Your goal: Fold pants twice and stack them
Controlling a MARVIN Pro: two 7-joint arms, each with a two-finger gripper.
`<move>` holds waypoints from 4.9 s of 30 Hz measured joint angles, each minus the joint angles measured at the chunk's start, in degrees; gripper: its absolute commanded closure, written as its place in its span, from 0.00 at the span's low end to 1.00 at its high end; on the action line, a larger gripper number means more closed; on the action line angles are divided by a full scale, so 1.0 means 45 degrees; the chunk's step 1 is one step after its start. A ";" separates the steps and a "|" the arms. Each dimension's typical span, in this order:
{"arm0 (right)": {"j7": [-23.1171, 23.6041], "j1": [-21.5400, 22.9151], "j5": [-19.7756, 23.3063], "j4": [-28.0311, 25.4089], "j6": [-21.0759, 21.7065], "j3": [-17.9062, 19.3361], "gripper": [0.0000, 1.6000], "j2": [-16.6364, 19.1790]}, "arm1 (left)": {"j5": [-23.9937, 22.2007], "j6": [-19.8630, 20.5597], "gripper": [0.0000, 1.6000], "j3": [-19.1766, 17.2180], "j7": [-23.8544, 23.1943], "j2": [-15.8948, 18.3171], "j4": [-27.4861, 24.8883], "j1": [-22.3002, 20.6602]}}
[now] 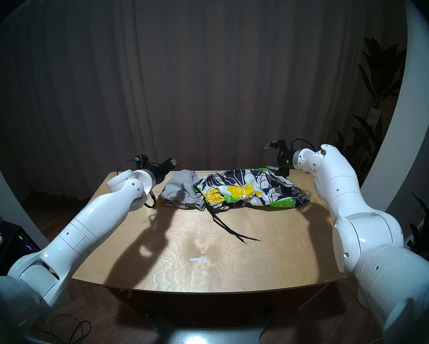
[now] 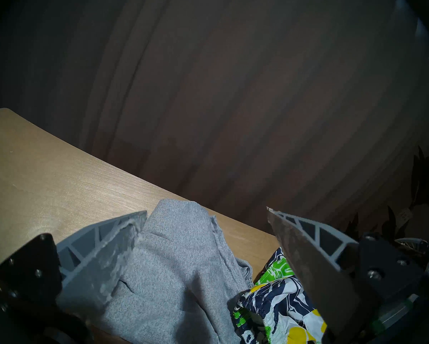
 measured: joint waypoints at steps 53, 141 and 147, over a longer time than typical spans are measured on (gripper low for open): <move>0.0410 -0.4139 0.0988 -0.1758 0.0595 0.2321 0.00 0.1889 | 0.0239 -0.0088 0.00 0.0198 -0.0225 0.0157 0.0024 0.0871; 0.1322 -0.9042 0.1607 -0.7489 -0.1082 0.4822 0.00 0.1356 | 0.0341 -0.0151 0.00 0.0037 -0.0363 0.0985 0.0246 0.1677; 0.1279 -0.9588 0.1360 -0.7958 -0.1395 0.5035 0.00 0.1361 | 0.0341 -0.0225 0.00 -0.0105 -0.0415 0.1086 0.0237 0.1683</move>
